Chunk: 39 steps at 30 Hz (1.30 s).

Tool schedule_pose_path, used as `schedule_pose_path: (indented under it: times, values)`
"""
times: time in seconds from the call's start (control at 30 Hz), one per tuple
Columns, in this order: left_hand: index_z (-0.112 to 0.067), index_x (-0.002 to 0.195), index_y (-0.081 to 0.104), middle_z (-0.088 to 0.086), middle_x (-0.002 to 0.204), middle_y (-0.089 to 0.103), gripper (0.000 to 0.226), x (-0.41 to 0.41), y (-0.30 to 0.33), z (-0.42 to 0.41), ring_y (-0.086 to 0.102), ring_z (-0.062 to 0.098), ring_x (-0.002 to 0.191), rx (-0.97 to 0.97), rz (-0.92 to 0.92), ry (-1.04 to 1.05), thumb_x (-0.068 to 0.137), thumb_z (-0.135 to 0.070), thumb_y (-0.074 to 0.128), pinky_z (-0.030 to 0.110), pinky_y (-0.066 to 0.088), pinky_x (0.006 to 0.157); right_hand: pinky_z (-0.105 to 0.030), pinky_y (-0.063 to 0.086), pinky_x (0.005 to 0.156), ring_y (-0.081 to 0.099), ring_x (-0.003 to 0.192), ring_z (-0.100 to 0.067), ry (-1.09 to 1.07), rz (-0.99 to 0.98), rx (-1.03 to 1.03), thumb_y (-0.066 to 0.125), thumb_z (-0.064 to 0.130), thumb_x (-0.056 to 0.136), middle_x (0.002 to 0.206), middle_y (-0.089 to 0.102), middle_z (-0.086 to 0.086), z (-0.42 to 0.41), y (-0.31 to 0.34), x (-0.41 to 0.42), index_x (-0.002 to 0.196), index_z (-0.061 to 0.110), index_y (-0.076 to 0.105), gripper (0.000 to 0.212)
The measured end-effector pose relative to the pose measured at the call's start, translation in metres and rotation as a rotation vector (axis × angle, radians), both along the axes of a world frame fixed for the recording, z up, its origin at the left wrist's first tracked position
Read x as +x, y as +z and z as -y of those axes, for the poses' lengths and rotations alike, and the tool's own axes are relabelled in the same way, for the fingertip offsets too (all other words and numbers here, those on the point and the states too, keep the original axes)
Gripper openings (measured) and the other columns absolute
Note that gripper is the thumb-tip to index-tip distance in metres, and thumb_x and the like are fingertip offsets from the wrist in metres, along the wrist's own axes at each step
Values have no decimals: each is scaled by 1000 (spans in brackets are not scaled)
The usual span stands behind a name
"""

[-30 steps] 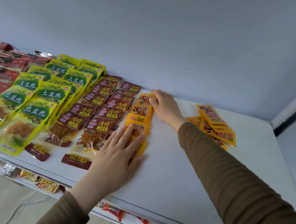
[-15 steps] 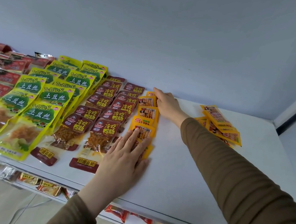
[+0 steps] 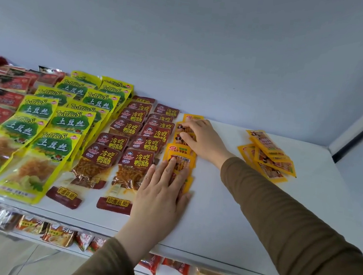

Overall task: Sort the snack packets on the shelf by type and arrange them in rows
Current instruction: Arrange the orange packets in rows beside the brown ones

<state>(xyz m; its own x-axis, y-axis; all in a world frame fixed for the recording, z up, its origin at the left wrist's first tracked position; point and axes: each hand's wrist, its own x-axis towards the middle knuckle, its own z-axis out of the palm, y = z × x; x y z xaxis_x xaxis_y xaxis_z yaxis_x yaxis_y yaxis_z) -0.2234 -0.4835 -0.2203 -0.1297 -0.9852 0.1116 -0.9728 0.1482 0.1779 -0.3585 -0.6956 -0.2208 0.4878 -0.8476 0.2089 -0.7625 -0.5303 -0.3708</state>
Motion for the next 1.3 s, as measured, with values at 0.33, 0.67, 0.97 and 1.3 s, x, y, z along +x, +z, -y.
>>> schedule_pose_path:
  times: [0.33,0.67,0.97,1.3]
  values:
    - [-22,159,35,4,168,27,64,44,25,-3,16,23,158,-162,-224,66,106,-53,19,45,9,129,-33,36,109,45,134,-17,-203,429,46,43,32,107,141,56,1,-16,14,-11,134,21,59,33]
    - [-40,163,14,-5,173,7,69,51,11,-12,6,18,160,34,102,-243,100,-67,3,54,-8,127,-37,21,118,28,147,-16,126,3,59,45,33,107,158,42,7,-64,10,-7,145,35,53,39]
    - [-41,160,15,-2,169,22,67,47,10,-14,22,21,155,13,72,-217,99,-68,7,56,-4,127,-35,28,120,30,147,-12,18,176,176,50,30,106,158,40,2,-86,18,-3,135,18,57,31]
    - [-17,163,19,4,173,1,86,54,20,21,-12,24,159,22,181,-83,96,-66,-2,52,-6,128,-5,40,80,48,107,21,-459,1072,433,40,36,110,137,47,20,-153,1,27,150,31,40,41]
